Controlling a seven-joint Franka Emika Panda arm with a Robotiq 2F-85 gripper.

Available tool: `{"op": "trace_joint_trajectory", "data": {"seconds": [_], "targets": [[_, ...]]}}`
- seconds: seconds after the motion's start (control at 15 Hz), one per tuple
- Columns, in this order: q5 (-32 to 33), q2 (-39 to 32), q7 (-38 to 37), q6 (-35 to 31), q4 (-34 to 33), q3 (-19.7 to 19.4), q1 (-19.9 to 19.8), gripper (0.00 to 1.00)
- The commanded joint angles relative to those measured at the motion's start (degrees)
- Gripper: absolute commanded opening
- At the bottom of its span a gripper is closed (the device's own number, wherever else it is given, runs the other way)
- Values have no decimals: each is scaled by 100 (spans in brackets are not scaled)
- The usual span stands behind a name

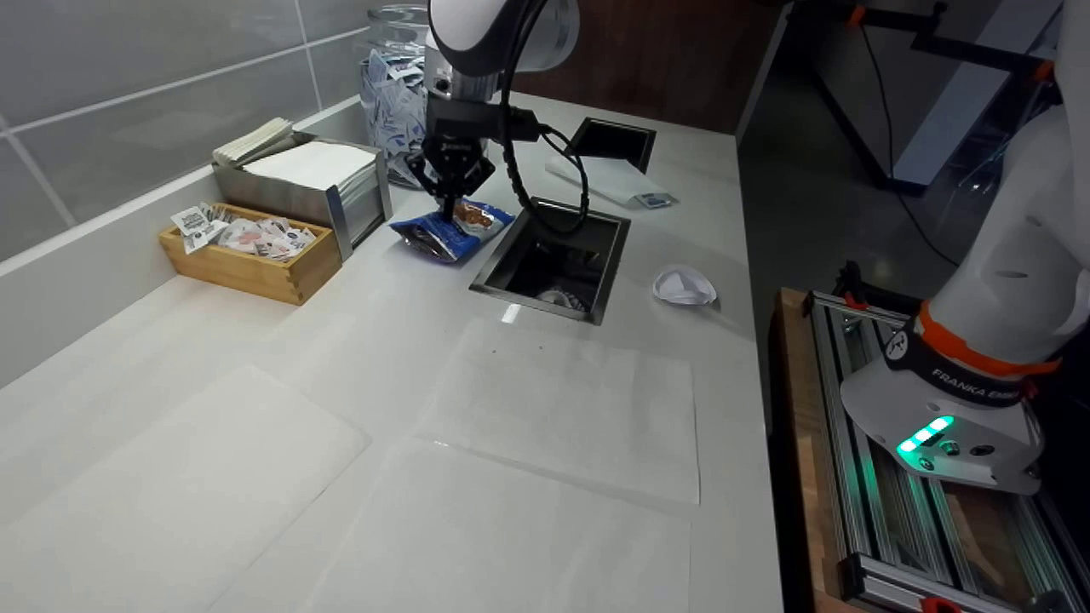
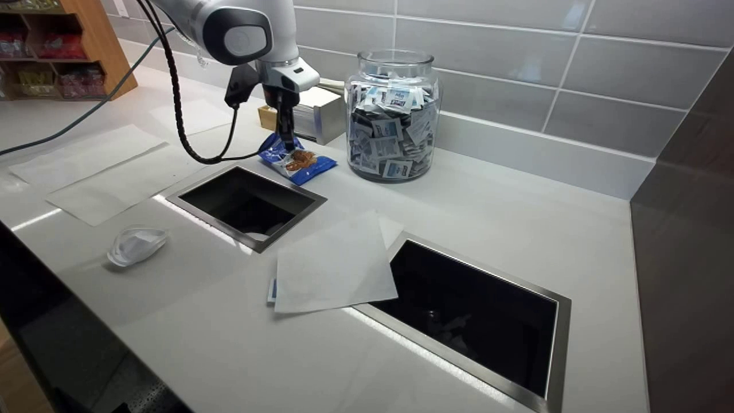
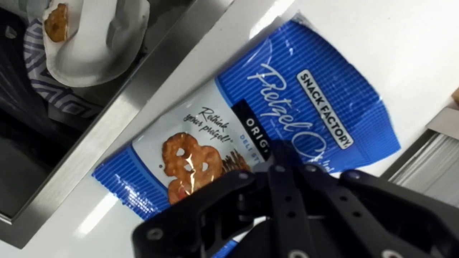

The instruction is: Press down on the blue and white packet nine times

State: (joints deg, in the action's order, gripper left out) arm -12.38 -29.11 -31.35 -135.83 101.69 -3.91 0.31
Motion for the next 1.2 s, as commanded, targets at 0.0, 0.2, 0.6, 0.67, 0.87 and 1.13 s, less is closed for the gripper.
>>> {"op": "trace_joint_trajectory", "data": {"seconds": [0.0, 0.2, 0.6, 0.67, 0.87, 1.13], "targets": [[-80, -360, 103, 198, -246, -9, -53, 0], [-40, -520, 88, 268, -356, -32, -39, 0], [-61, -252, 133, 333, -300, -10, -25, 0], [-22, -141, 137, 311, -228, -31, -3, 0], [90, 171, 66, 241, -20, -114, 61, 0], [227, 534, -17, 298, 322, -192, 86, 0]]}}
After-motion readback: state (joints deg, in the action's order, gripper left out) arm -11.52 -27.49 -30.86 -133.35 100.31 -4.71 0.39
